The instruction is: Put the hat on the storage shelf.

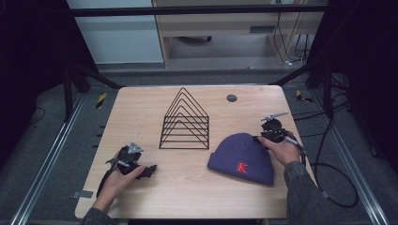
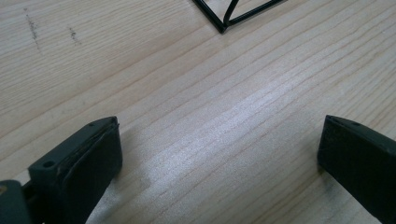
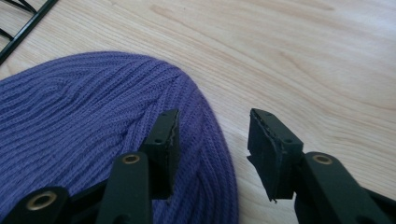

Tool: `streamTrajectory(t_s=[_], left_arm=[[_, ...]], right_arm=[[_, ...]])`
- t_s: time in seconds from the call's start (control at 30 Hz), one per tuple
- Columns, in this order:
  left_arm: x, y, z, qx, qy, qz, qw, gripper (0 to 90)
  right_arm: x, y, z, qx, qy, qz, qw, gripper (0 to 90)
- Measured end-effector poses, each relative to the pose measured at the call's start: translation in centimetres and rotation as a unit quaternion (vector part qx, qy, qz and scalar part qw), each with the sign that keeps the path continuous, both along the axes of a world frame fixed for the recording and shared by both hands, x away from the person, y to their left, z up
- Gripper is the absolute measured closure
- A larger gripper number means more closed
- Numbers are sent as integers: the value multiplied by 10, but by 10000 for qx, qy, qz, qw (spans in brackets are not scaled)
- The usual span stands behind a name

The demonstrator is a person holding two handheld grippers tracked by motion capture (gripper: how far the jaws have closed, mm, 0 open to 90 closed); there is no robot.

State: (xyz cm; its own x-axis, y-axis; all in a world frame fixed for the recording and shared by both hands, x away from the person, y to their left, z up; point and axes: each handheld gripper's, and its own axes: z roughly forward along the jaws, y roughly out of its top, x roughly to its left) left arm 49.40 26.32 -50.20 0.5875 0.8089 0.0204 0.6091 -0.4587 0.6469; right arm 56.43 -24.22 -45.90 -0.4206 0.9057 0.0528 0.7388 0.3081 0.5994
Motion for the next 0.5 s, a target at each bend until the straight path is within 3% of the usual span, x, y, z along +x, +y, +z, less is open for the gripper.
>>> streamTrajectory(t_s=[0.17,0.37,0.5], left_arm=[[-1,0,0,-6,-15,11,10000,0],[-1,0,0,-5,-15,18,10000,0],[-1,0,0,-1,-10,17,10000,0]], right_arm=[[5,4,-13,43,241,-48,9997,503],[4,7,-19,135,352,-32,9993,478],[4,9,-20,106,368,-11,9993,514]])
